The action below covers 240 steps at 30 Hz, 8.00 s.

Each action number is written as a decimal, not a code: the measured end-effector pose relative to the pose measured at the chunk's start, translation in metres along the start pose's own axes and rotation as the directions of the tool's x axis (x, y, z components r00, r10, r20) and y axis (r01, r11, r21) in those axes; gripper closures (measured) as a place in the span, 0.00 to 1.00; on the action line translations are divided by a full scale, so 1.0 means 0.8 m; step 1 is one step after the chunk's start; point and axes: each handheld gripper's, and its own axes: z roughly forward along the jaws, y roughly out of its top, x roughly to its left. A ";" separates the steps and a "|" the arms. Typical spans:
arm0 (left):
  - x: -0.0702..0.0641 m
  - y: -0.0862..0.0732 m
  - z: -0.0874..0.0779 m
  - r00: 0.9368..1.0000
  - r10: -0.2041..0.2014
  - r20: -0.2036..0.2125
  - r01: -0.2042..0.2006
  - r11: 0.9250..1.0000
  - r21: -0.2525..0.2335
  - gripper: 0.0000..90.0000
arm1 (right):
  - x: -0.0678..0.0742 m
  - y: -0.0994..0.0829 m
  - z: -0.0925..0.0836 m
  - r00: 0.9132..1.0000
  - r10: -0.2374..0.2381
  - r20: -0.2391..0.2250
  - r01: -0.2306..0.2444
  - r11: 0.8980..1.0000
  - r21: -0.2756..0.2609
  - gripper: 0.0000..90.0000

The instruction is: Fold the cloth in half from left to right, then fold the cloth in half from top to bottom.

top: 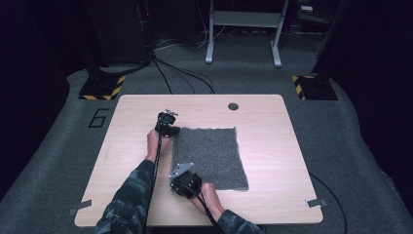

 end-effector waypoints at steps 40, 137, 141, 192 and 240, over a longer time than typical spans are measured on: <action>-0.016 0.090 -0.093 0.986 0.148 -0.080 -0.148 0.989 0.001 0.98 | 0.013 0.044 -0.074 1.000 0.020 0.012 -0.016 0.957 -0.290 0.99; -0.073 -0.001 -0.017 0.998 0.064 -0.025 -0.062 0.997 0.056 0.17 | -0.102 -0.152 -0.111 0.891 0.342 0.299 -0.341 0.938 -0.058 0.25; -0.084 -0.014 -0.034 0.997 0.076 0.009 -0.076 0.996 0.039 0.17 | -0.100 -0.149 -0.115 0.892 0.356 0.278 -0.351 0.934 -0.070 0.25; -0.093 -0.101 -0.091 0.989 0.057 0.135 -0.061 0.998 0.021 0.00 | -0.184 -0.091 -0.121 0.919 0.323 0.226 -0.320 0.946 -0.051 0.13; -0.028 0.011 0.011 0.983 -0.134 0.126 0.132 0.991 0.023 0.20 | -0.320 -0.009 -0.036 0.878 0.438 0.190 -0.449 0.893 0.017 0.36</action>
